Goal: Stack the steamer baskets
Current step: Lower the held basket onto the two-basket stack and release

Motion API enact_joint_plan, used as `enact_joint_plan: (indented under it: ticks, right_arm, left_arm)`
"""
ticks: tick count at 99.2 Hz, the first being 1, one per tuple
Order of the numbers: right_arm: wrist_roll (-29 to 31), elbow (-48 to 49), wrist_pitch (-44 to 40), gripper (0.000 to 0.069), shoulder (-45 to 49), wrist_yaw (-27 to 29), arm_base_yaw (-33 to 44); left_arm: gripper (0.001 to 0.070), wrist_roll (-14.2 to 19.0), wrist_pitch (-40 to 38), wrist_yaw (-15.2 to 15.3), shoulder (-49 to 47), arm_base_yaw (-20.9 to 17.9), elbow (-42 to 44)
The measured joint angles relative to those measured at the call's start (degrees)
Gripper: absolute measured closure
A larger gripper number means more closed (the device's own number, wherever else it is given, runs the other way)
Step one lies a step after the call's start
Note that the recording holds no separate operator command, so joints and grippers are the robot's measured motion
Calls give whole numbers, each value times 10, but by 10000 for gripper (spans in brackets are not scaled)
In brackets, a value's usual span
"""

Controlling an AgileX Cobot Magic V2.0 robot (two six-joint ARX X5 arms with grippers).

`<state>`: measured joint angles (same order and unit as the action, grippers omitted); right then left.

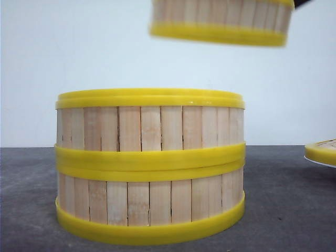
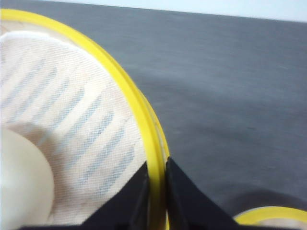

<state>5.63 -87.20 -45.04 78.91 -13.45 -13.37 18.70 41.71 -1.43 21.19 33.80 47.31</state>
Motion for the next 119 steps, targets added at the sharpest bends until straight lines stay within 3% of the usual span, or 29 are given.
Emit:
enact_joint_plan:
  ticks: [19, 57, 119]
  right_arm:
    - [-14, -2, -43, 665, -14, -11, -69]
    - [-33, -2, -69, 665, 47, 11, -164]
    - [-40, -2, -61, 665, 129, 37, -182]
  left_arm:
    - [359, 0, 0, 0, 0, 0, 0]
    - [358, -3, 1, 0, 0, 0, 0]
    - [359, -9, 7, 0, 0, 0, 0]
